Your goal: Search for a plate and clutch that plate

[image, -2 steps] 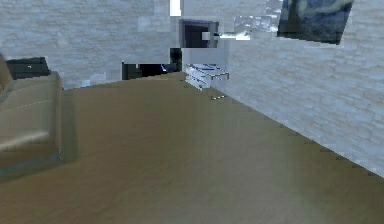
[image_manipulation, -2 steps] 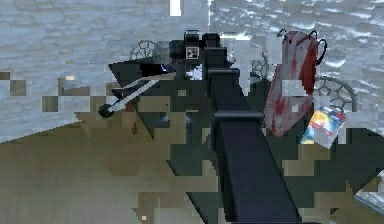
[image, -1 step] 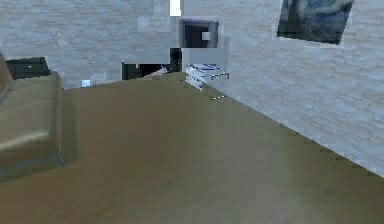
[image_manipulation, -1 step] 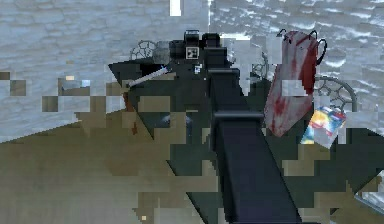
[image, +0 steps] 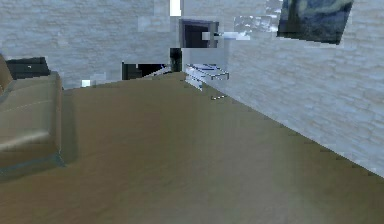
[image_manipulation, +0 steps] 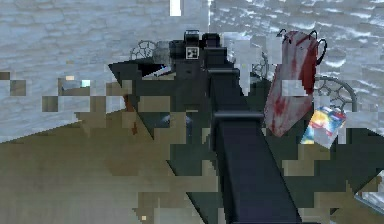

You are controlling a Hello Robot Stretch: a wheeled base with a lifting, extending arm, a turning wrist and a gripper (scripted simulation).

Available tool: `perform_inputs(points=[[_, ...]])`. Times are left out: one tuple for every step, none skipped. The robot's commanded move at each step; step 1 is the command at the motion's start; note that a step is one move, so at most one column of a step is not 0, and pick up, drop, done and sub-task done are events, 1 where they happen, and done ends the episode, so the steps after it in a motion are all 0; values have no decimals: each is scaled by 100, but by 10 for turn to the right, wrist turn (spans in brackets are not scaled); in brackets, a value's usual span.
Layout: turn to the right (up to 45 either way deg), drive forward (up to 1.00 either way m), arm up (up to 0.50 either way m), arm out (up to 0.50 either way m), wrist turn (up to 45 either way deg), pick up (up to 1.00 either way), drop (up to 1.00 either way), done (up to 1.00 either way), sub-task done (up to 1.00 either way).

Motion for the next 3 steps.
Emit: perform_inputs(points=[[0, 0, -30, 0, 0, 0, 0, 0, 0], [0, 0, 0, 0, 0, 100, 0, 0, 0], [0, 0, 10, 0, 0, 0, 0, 0, 0]])
